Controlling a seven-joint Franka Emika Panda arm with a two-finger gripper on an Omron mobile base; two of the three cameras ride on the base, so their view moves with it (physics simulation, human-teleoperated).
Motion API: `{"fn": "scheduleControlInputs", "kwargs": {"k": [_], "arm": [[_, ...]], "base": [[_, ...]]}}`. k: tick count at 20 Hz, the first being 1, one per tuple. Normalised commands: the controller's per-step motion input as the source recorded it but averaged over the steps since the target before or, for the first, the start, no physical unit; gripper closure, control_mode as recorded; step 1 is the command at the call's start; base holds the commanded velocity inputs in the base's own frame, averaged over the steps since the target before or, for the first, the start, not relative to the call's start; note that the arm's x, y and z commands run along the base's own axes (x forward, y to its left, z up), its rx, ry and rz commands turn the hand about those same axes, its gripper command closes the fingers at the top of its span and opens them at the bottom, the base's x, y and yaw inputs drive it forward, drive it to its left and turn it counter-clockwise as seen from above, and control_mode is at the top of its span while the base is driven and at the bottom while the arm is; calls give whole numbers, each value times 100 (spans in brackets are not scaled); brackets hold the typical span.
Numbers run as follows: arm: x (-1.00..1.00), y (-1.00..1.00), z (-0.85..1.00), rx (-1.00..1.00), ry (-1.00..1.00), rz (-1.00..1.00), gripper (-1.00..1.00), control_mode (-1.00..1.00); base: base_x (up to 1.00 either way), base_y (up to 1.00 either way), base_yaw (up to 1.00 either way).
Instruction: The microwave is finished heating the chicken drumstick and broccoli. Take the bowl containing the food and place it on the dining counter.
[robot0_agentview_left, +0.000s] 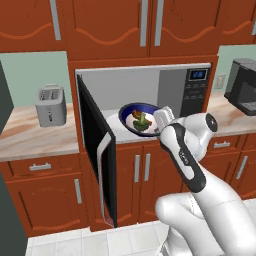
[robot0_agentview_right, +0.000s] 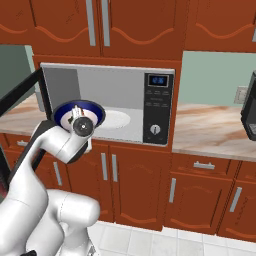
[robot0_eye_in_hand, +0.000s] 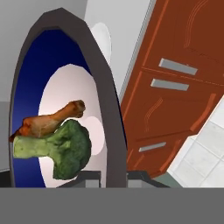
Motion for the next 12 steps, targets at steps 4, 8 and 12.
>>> {"fn": "scheduleControlInputs", "kwargs": {"k": [4,8,12], "arm": [[-7,-3,0,0,0,0,100,-100],[-27,-18,-3,0,0,0,100,100],[0,0,0,0,0,0,100,100]], "base": [[0,0,0],[-10,-8,0],[-22,-60,2]]}}
